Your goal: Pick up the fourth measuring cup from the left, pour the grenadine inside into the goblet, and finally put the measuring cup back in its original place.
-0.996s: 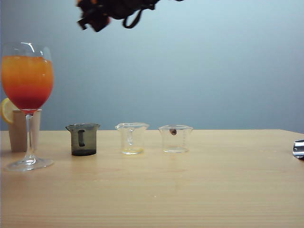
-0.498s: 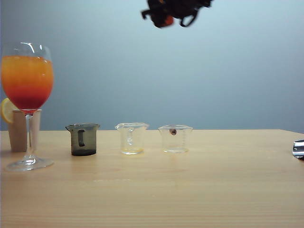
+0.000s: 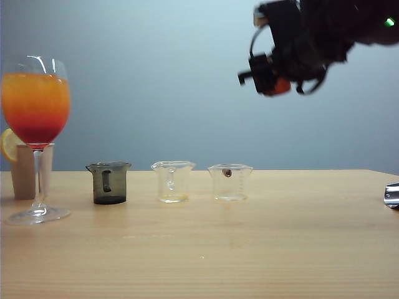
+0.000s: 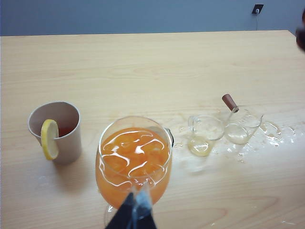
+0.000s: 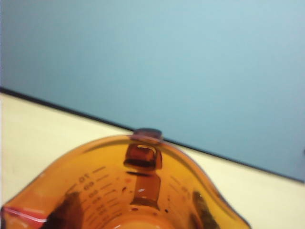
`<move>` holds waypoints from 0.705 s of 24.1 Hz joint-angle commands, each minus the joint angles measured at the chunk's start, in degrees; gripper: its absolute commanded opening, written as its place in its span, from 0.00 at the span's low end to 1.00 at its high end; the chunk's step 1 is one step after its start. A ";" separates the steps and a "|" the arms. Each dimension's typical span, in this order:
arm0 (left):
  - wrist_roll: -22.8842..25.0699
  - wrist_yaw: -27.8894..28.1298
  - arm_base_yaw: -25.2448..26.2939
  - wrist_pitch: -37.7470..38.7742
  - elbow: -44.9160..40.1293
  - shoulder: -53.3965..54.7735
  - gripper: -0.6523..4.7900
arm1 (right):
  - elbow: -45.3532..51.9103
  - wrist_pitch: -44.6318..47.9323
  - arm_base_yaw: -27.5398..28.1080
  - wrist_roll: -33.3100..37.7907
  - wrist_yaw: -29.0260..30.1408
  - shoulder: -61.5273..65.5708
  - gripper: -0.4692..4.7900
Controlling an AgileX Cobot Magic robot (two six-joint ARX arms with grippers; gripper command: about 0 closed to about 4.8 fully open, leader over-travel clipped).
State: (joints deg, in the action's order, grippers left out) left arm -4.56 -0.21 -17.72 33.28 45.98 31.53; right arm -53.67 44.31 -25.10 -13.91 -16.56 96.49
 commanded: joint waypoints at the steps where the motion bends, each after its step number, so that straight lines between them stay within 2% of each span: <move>1: 0.00 -0.85 0.00 -0.52 0.07 -0.07 0.11 | 5.05 6.21 0.02 1.75 -1.84 -0.39 0.08; 8: -0.35 -1.14 0.00 -0.50 0.07 -0.04 0.11 | 13.31 7.41 1.68 5.20 -2.78 0.15 0.08; 11: -0.39 -1.11 0.00 -0.52 0.07 -0.07 0.11 | 13.44 8.68 3.56 7.93 0.24 2.19 0.08; 17: -0.39 -1.14 0.00 -0.52 0.07 -0.07 0.11 | 13.42 17.22 4.85 8.41 3.26 10.01 0.08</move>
State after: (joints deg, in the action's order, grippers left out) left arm -4.78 -1.06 -17.72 33.28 45.98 31.55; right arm -40.07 58.50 -20.32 -6.13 -13.74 105.62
